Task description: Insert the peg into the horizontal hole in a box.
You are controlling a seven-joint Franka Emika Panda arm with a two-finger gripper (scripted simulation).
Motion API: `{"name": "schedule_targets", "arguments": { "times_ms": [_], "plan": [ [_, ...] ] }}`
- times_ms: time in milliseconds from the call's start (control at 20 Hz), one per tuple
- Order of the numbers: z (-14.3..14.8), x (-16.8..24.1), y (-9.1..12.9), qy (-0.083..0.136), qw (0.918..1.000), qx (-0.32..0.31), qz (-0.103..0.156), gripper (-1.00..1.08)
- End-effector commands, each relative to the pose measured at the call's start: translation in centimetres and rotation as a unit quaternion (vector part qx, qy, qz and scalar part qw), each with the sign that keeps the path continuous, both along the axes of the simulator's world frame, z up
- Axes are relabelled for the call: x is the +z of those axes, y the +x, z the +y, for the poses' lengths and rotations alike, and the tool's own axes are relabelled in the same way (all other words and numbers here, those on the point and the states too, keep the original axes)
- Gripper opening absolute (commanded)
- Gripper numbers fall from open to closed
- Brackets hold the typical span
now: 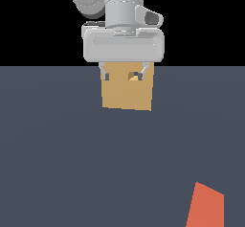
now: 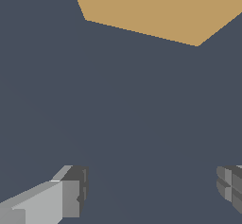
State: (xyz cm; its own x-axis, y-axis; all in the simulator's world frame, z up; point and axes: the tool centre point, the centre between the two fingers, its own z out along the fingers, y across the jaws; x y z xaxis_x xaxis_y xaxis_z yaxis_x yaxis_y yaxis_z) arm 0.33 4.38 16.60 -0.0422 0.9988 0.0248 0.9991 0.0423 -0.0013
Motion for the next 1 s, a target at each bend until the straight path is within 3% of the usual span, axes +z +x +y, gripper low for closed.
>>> {"name": "schedule_targets", "arguments": {
  "times_ms": [0, 250, 500, 750, 950],
  "plan": [
    [0.0, 0.0, 0.0, 0.0, 1.0, 0.0, 0.0, 1.0],
    [-1.2, -0.4, 0.5, -0.001, 0.9999, -0.012, 0.0, 1.0],
    [-4.8, -1.6, 1.8, -0.003, 0.9987, -0.051, 0.0, 1.0],
    [-11.3, -3.5, 3.4, -0.006, 0.9932, -0.116, 0.001, 1.0],
    [-18.5, -5.6, 4.2, -0.009, 0.9824, -0.186, 0.001, 1.0]
  ]
}}
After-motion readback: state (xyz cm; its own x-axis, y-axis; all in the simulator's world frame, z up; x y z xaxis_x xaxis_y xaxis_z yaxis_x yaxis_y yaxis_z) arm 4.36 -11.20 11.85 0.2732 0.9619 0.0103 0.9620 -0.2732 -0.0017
